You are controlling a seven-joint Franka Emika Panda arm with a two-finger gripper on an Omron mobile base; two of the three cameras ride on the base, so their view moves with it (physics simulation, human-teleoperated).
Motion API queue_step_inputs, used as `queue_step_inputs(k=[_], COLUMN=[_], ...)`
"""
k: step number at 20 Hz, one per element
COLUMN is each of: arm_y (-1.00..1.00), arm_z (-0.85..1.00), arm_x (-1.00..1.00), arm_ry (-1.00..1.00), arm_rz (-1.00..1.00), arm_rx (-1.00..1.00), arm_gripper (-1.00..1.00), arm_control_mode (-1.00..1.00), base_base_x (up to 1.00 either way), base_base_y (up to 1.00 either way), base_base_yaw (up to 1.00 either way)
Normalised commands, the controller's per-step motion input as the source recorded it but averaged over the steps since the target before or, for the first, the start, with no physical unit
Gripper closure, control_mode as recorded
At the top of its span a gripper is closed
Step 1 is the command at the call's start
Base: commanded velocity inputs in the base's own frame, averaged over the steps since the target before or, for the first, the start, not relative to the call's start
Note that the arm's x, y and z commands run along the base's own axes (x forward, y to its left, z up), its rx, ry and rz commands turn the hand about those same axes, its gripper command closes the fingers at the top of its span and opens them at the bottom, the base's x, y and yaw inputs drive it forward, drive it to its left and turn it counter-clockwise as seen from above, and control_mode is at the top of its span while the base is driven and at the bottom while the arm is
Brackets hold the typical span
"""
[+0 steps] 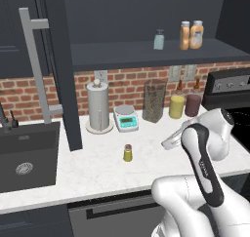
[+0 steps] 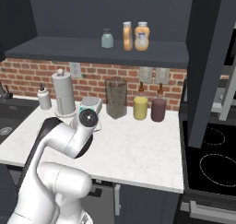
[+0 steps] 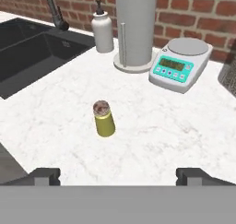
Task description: Put the shaker and condiment bottle from the counter next to their counterparts in the cabinet.
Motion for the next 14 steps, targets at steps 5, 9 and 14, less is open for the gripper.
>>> queue_step_inputs(k=[5, 9, 14], arm_y=[0.24, 0.27, 0.35], arm_z=[-0.48, -0.42, -0.42], arm_x=[-0.31, -0.25, -0.22], arm_ry=[-0.26, -0.32, -0.35], arm_rz=[0.22, 0.21, 0.21], arm_rx=[0.00, 0.00, 0.00], arm_gripper=[-1.00, -1.00, -1.00], arm_control_mode=[-1.00, -1.00, -1.00], base_base_x=[0.00, 0.00, 0.00], base_base_y=[0.00, 0.00, 0.00], base_base_yaw=[0.00, 0.00, 0.00])
